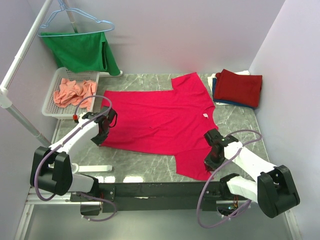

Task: Fold and stack the t-shirts
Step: Fold the tshirt

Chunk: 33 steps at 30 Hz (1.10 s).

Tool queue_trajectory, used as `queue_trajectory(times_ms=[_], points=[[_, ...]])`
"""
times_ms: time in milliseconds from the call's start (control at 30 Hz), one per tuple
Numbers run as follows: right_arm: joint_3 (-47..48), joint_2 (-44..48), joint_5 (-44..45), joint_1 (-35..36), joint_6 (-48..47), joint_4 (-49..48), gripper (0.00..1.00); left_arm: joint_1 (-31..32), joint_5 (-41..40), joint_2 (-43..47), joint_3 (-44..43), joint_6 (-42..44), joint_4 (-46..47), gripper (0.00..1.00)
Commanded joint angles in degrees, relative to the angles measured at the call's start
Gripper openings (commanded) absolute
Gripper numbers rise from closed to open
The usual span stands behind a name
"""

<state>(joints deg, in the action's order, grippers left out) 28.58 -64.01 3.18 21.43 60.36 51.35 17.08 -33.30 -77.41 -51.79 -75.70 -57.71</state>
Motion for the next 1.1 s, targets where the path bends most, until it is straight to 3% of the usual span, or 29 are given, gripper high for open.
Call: queue_trajectory(times_ms=[0,167,400,767,1067], points=[[-1.86,-1.91,2.35,0.45,0.38,-2.75,0.0,0.06,-1.59,1.29,-2.26,-0.15,-1.26,0.01],[0.68,-0.6,3.32,1.15,-0.42,1.45,0.0,0.06,-1.51,2.26,-2.44,-0.41,-2.14,0.01],[7.36,8.1,5.7,2.12,-0.15,9.64,0.0,0.58,-0.63,5.6,-0.86,-0.32,-2.93,0.01],[17.55,13.47,9.38,2.47,0.9,19.29,0.0,8.14,-0.1,7.36,0.9,-7.0,-6.26,0.01],[23.8,14.97,11.32,2.39,0.99,23.27,0.0,10.51,-1.59,6.48,0.46,-10.61,-9.43,0.01]])
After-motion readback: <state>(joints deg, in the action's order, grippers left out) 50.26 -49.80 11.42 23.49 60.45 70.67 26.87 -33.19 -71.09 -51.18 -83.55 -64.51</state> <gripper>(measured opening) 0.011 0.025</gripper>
